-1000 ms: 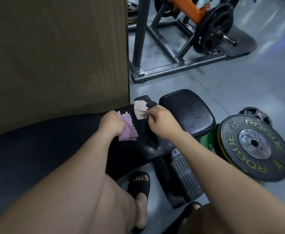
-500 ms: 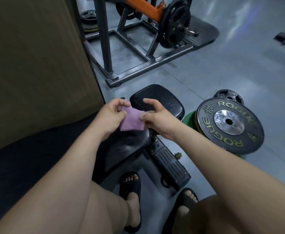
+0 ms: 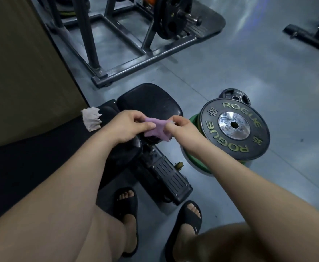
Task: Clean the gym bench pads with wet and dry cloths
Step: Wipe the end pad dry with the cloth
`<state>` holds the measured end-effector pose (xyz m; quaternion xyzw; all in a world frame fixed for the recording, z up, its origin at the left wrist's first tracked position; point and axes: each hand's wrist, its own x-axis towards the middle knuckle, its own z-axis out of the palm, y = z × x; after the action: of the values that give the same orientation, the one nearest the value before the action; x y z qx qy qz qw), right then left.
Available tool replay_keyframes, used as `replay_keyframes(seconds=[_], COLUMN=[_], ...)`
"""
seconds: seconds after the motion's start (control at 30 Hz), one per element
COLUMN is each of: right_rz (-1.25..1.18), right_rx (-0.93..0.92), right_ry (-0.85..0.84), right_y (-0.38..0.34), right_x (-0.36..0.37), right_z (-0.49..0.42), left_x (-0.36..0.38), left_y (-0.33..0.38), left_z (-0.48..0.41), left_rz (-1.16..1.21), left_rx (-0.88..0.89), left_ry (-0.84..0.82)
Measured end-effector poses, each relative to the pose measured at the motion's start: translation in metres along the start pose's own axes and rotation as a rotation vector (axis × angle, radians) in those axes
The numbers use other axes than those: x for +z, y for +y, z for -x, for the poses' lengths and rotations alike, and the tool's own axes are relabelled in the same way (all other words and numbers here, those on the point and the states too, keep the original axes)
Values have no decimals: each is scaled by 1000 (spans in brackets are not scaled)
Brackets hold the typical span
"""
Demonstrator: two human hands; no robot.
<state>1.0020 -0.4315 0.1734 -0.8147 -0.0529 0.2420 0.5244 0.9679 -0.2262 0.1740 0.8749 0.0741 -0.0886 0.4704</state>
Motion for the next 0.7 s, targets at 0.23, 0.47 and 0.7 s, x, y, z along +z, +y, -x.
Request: replay_keyframes(seconds=[0.23, 0.47, 0.7], right_rz=[-379, 400, 898], right_rx=[36, -362, -664], right_ry=[-119, 440, 91], right_y=[16, 32, 60], right_x=[-3, -12, 15], right_z=[-19, -45, -51], left_x=[16, 19, 48], left_y=[-12, -29, -54], left_z=[-22, -28, -5], left_rz=[67, -198, -565], left_rx=[-42, -233, -176], left_ry=[-35, 229, 312])
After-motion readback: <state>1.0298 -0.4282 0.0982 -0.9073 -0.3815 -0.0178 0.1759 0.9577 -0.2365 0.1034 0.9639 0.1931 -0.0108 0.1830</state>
